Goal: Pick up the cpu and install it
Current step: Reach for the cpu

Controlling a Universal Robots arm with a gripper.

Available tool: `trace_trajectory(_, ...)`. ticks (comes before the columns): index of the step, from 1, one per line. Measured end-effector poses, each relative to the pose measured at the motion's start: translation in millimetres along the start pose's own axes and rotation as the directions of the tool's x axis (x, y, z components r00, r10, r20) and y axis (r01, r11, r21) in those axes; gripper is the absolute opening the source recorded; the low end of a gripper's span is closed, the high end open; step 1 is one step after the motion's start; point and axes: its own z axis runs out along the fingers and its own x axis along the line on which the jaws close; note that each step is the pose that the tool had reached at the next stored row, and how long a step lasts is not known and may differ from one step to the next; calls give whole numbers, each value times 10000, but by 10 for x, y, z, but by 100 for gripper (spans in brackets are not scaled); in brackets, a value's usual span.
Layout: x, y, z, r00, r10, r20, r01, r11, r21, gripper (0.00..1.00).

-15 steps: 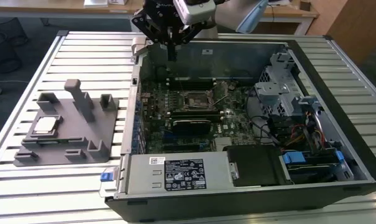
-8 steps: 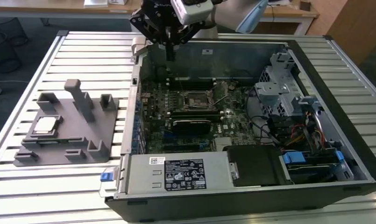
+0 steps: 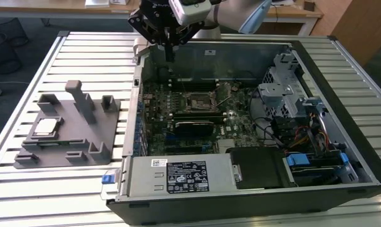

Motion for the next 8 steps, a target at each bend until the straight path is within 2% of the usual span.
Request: trace_trajectory(8,41,-4,3,10000,1,0,-1,10000,0,11)
